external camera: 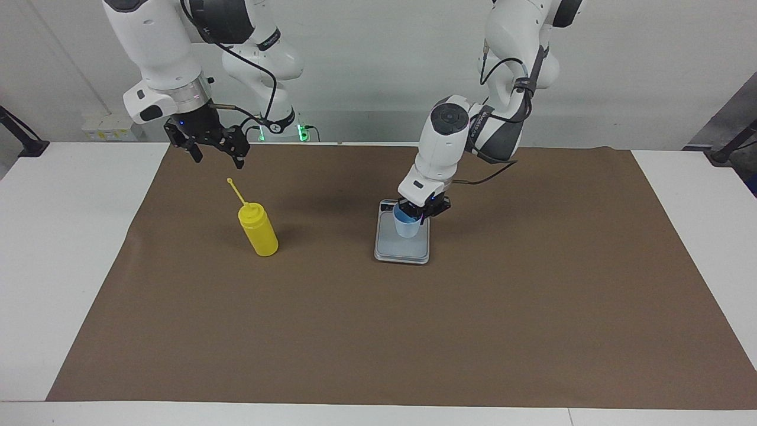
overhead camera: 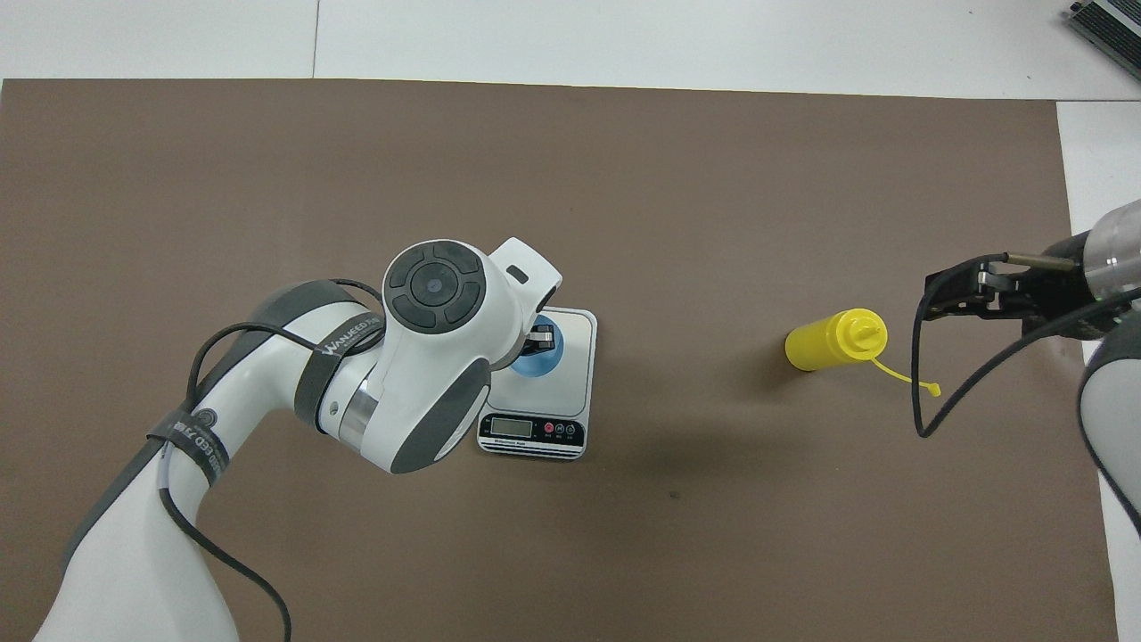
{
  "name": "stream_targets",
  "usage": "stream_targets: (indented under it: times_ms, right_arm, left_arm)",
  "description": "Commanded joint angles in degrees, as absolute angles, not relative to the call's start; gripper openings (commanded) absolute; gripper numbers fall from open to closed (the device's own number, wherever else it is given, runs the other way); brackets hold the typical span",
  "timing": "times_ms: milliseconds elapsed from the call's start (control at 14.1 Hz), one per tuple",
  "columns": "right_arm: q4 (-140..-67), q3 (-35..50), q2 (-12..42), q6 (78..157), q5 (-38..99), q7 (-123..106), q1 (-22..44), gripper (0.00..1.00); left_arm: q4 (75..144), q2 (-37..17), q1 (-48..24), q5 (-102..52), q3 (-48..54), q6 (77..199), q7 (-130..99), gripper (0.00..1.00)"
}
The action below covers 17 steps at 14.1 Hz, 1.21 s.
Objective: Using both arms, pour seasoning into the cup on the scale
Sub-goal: 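Carry the blue cup with the left gripper onto the scale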
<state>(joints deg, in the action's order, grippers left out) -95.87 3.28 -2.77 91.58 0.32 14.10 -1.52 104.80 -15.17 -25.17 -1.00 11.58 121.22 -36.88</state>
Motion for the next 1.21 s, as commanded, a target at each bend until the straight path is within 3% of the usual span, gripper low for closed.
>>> stream_targets:
  times_ms: [0, 285, 427, 498, 569, 640, 1138]
  right_arm:
    - [-96.85, 3.34, -3.43, 92.37, 1.23, 14.40, -3.95, 1.00]
    - [-96.86, 3.34, -1.50, 94.29, 1.41, 25.91, -4.57, 1.00]
    - [-96.68, 3.34, 0.43, 96.58, 1.49, 27.67, -5.88, 1.00]
    - [-96.68, 3.34, 1.74, 97.20, 2.54, 29.43, -6.76, 1.00]
    - [-96.59, 3.25, 2.98, 97.64, 4.20, 31.27, -7.64, 1.00]
    - [-96.59, 3.25, 4.29, 98.26, 5.26, 33.29, -9.13, 1.00]
    - [-95.89, 3.25, 14.14, 100.64, 15.02, 41.73, -13.88, 1.00]
  left_arm:
    - [105.38, -15.47, -26.28, 0.35, 10.63, 122.87, -38.41, 0.00]
    - [106.35, -16.26, -25.93, 1.49, 10.55, 124.63, -38.50, 0.04]
    - [106.79, -16.35, -26.01, 1.58, 10.55, 125.06, -38.58, 0.31]
    - [107.05, -16.35, -26.02, 1.58, 10.55, 125.24, -38.85, 0.53]
    - [106.96, -16.26, -26.10, 1.58, 10.55, 125.24, -39.89, 0.83]
    - [106.53, -16.26, -26.19, 1.58, 10.46, 124.98, -41.12, 1.00]
    - [104.42, -7.83, -18.56, 2.46, 10.11, 114.28, -34.31, 1.00]
